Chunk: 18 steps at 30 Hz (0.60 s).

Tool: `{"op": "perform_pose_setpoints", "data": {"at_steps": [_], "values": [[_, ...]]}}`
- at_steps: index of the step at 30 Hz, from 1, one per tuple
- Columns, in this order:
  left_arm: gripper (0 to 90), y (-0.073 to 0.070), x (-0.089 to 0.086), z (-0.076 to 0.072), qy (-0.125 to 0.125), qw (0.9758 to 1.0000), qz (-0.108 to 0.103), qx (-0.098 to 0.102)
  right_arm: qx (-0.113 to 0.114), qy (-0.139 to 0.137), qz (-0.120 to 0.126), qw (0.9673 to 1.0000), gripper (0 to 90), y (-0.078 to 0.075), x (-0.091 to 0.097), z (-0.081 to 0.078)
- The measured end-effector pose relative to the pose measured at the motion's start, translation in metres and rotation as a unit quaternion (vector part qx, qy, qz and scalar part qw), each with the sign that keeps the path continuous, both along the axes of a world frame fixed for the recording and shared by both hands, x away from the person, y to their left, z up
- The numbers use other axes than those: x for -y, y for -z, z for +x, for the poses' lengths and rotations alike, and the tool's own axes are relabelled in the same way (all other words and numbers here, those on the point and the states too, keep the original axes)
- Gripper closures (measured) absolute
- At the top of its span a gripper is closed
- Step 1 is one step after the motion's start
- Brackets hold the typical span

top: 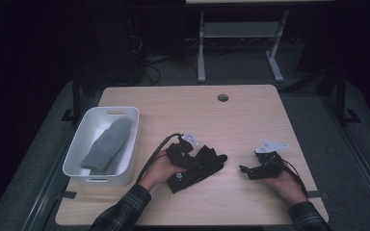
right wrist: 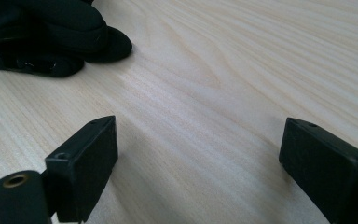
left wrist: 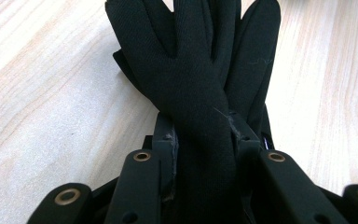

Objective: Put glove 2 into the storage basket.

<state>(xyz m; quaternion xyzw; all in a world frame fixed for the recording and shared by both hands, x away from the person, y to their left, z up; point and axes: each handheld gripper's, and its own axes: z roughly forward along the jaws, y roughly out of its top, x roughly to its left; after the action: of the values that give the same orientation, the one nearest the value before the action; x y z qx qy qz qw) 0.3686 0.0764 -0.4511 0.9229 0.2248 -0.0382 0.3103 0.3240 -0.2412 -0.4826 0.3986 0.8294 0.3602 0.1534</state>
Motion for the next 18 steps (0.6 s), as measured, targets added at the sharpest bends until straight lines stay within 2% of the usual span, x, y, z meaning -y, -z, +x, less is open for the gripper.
{"op": "perform_pose_setpoints", "data": {"at_steps": [5,6,12,18], "values": [[70.5,-0.007,-0.002,0.000,-0.009,0.9999,-0.001,0.004,-0.001,0.000,-0.001,1.0000,11.3,0.000,0.000,0.000],[70.6,-0.010,-0.004,-0.001,-0.011,0.9999,-0.007,0.002,-0.001,0.000,-0.001,1.0000,11.3,0.000,0.000,0.000],[70.6,-0.033,-0.014,-0.003,-0.024,0.9993,-0.026,0.007,0.000,0.001,0.000,1.0000,11.3,0.000,0.000,0.000],[70.5,-0.057,-0.027,-0.003,-0.039,0.9986,-0.033,0.016,-0.001,0.002,0.001,1.0000,11.3,0.000,0.000,0.000]]}}
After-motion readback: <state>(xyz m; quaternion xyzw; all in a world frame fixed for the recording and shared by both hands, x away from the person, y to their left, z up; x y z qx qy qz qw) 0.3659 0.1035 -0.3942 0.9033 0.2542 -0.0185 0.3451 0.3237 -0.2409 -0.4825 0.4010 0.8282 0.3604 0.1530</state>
